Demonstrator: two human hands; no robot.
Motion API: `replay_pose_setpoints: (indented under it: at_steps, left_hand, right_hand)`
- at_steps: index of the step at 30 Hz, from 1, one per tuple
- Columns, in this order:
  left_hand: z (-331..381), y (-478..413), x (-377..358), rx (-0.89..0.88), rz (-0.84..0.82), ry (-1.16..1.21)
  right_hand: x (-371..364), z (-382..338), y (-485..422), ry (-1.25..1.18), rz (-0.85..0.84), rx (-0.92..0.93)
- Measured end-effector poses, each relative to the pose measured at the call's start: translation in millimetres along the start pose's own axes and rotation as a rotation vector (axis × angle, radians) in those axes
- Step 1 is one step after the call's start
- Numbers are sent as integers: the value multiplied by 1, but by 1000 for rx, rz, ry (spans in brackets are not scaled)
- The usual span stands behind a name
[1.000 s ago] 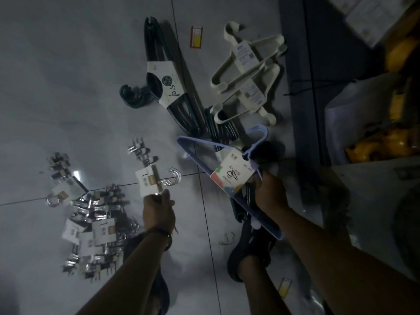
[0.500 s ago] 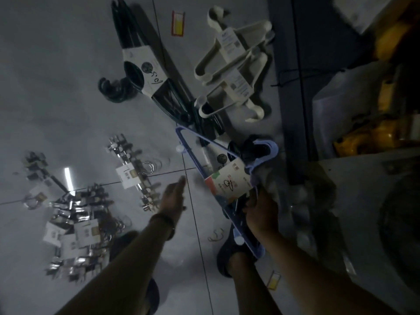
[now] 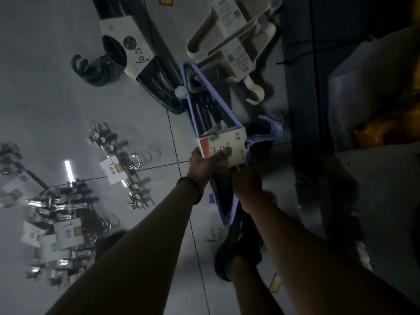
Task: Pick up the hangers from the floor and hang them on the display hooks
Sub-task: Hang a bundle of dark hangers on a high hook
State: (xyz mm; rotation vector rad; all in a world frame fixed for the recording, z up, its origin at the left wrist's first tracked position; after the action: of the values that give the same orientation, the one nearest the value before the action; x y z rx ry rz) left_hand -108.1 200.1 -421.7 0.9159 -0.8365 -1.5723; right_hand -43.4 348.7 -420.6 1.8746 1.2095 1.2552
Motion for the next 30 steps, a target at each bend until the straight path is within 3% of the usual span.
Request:
replay_pose_setpoints:
  at_steps: [6, 10, 13, 18, 20, 22, 25, 27, 30]
  left_hand:
    - [-3, 25, -2, 87, -127, -36]
    - [-29, 39, 24, 160, -72, 88]
    - [-47, 45, 52, 154, 38, 214]
    - [-46, 65, 77, 138, 16, 31]
    - [-48, 78, 96, 129, 68, -9]
    - [-51, 95, 115, 112, 128, -24]
    - [-54, 135, 134, 147, 171, 8]
    - [-46, 166, 139, 154, 164, 62]
    - [-12, 210, 135, 74, 161, 165]
  right_hand:
    - [12, 7, 15, 35, -11, 84]
    - [-6, 20, 32, 266, -155, 75]
    - [-34, 31, 61, 140, -207, 34]
    - [-76, 60, 97, -132, -260, -174]
    - [-79, 61, 112, -163, -292, -169]
    - [-52, 41, 127, -52, -120, -2]
    - [10, -34, 171, 289, 297, 440]
    - [11, -90, 195, 341, 254, 620]
    - [-16, -148, 204, 579, 100, 587]
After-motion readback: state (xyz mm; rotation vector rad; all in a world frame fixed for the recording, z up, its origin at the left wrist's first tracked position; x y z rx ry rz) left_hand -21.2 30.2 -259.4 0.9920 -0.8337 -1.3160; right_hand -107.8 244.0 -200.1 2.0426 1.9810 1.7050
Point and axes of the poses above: each hand's wrist, its own y-axis away from the middle knuckle, its own x-axis out of the back of the hand, z = x × y, the point moved 10 cm from there along -y, towards the middle knuckle, and after that the axes turned 7 degrees about -y, right-handed, at the moved point
